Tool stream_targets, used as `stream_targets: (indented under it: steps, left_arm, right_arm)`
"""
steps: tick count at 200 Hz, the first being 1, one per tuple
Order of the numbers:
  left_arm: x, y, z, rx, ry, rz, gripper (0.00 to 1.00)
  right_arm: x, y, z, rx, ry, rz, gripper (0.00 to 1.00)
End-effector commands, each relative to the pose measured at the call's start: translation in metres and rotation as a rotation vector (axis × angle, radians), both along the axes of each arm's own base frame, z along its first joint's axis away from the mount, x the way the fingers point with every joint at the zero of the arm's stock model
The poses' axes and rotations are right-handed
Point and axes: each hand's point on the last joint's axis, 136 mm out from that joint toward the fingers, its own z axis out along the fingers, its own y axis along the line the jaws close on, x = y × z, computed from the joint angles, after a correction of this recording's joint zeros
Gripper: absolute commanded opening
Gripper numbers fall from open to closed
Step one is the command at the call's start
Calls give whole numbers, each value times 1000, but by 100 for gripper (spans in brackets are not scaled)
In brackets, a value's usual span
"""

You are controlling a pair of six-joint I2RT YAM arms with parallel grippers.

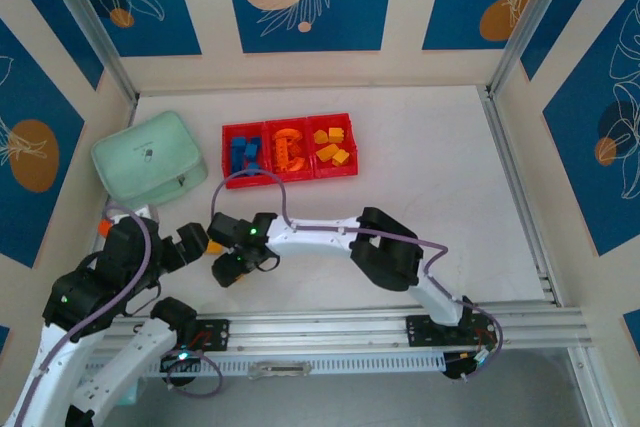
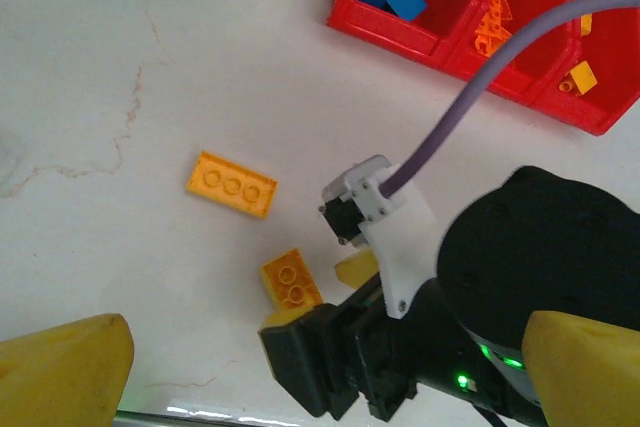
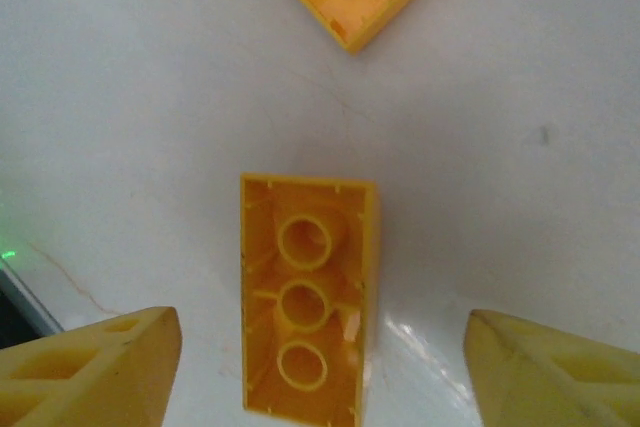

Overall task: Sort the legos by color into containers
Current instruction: Pick up the lego from the bottom-left of the table, then place the lego in the container.

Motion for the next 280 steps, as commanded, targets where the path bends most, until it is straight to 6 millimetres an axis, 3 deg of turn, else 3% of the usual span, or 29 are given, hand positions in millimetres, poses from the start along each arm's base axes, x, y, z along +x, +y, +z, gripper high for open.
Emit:
stream_targets:
  steps: [1, 65, 94, 132, 173, 210, 248, 280]
  left_arm:
    - [-4, 9, -5, 15, 14, 47, 99]
    - [-1, 13, -4, 39, 5, 65, 99]
    - [0, 12, -1, 41, 0, 56, 99]
    - [2, 7, 3, 22, -14, 33, 99]
    - [11, -9, 7, -6, -29, -34, 99]
    - [27, -26, 10, -24, -40, -95, 99]
    - [49, -48, 6, -42, -42, -157, 99]
    - [70, -63, 0, -55, -43, -180, 99]
  right_arm:
    - [-6, 1, -2, -18, 40, 7, 71]
    - [-1, -3, -17, -87, 51, -25, 58]
    - [2, -5, -16, -91, 58, -29, 46]
    - [8, -9, -1, -77, 31, -40, 32]
    - [30, -31, 41, -12, -8, -98, 28]
    - [79, -79, 82, 30, -77, -217, 28]
    - [163, -153, 108, 23, -172, -405, 28]
    - [238, -204, 116, 21, -231, -550, 28]
